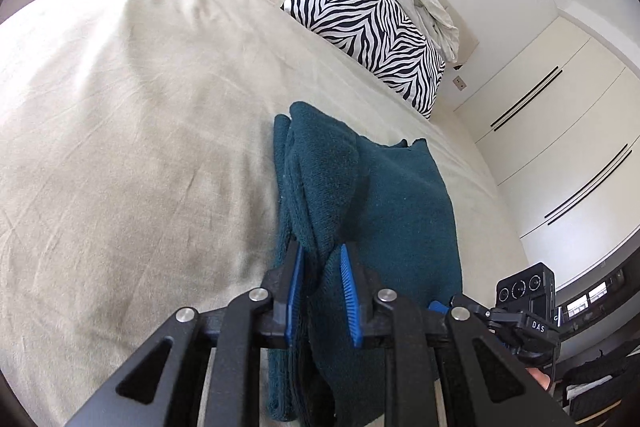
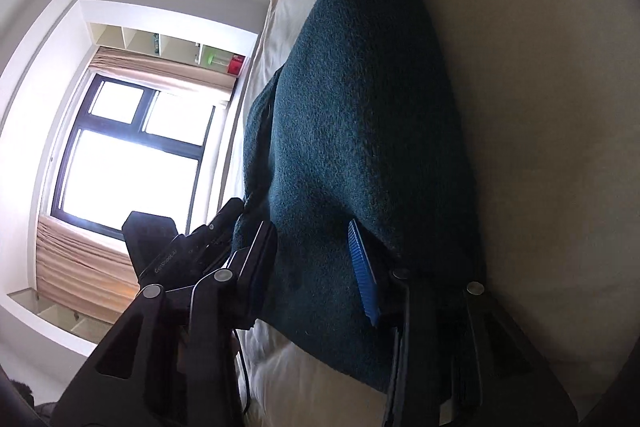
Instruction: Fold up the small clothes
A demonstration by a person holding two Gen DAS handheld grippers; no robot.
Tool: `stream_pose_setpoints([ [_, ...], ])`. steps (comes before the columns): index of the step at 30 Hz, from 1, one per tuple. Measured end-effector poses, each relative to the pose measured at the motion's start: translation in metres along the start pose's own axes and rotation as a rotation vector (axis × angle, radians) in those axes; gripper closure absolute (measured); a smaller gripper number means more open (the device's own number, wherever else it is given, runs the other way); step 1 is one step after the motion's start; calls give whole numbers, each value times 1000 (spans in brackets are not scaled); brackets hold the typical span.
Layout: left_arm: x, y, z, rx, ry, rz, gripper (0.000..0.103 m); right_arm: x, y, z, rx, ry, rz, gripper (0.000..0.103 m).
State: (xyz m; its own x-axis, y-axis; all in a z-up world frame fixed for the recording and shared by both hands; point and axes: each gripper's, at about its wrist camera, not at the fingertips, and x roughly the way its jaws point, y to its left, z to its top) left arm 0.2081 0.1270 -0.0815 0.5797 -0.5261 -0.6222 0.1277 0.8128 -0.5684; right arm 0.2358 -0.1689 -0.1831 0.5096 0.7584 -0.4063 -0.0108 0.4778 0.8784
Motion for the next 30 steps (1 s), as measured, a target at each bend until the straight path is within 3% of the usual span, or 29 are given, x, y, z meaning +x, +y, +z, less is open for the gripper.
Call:
stream_pose_setpoints([
  [4, -8, -36, -2, 108, -28, -10, 81, -11, 13, -10, 27, -37, 36, 58],
  [5, -3, -42, -2, 128, -22, -5, 77, -12, 13, -15, 27, -39, 46, 57],
  [8, 28, -40, -6, 144, 41, 71, 75, -12, 1, -28, 16, -24, 19, 58],
  [10, 50, -24, -13, 149, 81, 119, 83, -12, -2, -33, 15, -4, 35, 59],
  [11, 49, -18, -15, 158, 58, 114, 90, -13, -3, -31, 18, 13, 33, 59],
  [13, 47, -10, -13, 143, 63, 78, 92, -16, 4, -24, 1, 51, -7, 59],
  [19, 53, -4, -12, 164, 74, 43, 93, -17, 38, 32, -67, -11, -44, 56],
  [25, 53, 10, -12, 102, 83, -26, 94, 51, 51, 100, -40, 20, -46, 56],
  [30, 56, 13, -11, 87, 84, -48, 94, 80, 22, 138, -32, -59, -219, 63],
])
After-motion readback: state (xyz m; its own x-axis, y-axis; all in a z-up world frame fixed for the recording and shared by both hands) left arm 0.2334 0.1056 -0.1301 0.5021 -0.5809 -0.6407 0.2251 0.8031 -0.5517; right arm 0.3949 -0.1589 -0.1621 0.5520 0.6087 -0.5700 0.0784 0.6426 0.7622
